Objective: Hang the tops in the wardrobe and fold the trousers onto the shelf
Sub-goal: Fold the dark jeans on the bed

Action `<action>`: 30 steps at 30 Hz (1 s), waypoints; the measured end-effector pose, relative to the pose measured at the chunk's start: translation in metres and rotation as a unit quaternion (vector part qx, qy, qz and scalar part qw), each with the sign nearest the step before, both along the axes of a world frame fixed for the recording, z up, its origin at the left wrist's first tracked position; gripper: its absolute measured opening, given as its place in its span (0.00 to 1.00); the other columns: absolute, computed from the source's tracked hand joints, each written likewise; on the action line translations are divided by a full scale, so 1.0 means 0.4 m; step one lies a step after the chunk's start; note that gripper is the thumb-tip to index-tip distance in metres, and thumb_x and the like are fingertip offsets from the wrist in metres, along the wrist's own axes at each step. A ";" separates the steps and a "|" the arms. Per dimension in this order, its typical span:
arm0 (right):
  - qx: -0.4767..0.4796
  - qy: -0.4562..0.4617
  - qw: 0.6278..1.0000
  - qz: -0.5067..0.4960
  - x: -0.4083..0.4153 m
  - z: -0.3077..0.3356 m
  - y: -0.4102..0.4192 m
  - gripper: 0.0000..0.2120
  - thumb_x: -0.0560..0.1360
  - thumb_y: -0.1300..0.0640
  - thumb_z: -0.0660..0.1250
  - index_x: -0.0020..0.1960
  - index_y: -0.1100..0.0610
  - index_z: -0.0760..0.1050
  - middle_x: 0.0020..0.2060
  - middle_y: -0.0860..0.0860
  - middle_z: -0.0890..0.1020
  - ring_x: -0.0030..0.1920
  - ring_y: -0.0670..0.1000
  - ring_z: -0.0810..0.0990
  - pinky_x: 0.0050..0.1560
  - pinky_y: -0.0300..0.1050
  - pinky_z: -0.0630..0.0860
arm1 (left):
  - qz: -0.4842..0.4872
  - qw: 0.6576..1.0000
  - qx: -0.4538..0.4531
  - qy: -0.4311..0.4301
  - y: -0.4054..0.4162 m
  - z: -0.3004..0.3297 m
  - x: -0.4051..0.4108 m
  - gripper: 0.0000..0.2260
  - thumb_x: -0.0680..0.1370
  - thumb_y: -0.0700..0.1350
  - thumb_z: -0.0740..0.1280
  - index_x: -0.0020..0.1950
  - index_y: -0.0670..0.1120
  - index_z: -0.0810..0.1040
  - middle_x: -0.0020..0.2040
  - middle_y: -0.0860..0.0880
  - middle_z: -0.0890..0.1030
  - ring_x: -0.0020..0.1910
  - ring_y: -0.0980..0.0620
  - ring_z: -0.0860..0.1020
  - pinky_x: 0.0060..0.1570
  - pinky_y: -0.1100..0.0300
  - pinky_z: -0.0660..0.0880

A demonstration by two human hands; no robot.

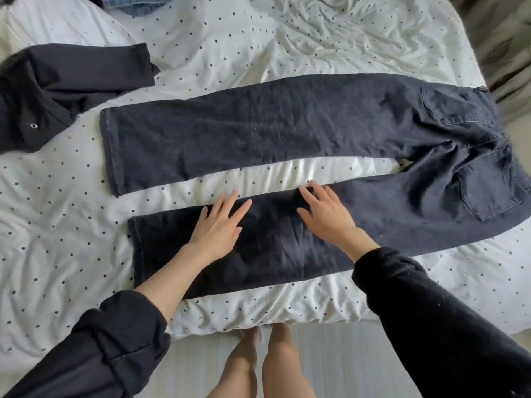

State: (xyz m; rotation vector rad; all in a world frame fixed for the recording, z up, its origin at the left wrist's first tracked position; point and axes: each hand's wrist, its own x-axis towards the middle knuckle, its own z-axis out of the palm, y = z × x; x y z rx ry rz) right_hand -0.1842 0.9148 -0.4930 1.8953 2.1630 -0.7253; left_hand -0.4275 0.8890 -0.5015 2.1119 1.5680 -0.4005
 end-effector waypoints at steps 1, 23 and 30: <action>-0.029 -0.013 0.999 0.029 -0.007 -0.014 0.005 0.31 0.81 0.46 0.55 0.78 0.52 0.46 0.77 0.56 0.47 0.75 0.64 0.49 0.72 0.56 0.55 | 0.005 0.999 -0.047 0.023 0.009 -0.012 -0.005 0.29 0.83 0.46 0.54 0.77 0.55 0.40 0.77 0.49 0.36 0.76 0.45 0.39 0.73 0.41 0.51; 0.042 -0.126 0.983 -0.127 0.606 -0.029 -0.184 0.32 0.75 0.63 0.58 0.77 0.57 0.52 0.77 0.55 0.50 0.77 0.56 0.48 0.72 0.60 0.52 | -0.111 0.992 0.030 -0.045 -0.127 -0.025 0.626 0.27 0.81 0.42 0.58 0.77 0.50 0.50 0.78 0.45 0.40 0.76 0.45 0.37 0.72 0.39 0.41; -0.020 -0.143 0.988 -0.062 0.935 -0.048 -0.134 0.31 0.77 0.58 0.60 0.76 0.53 0.52 0.77 0.53 0.50 0.76 0.56 0.49 0.73 0.55 0.54 | -0.016 0.990 0.029 0.135 -0.149 -0.093 0.855 0.32 0.78 0.53 0.63 0.77 0.49 0.52 0.75 0.36 0.36 0.75 0.40 0.37 0.66 0.29 0.47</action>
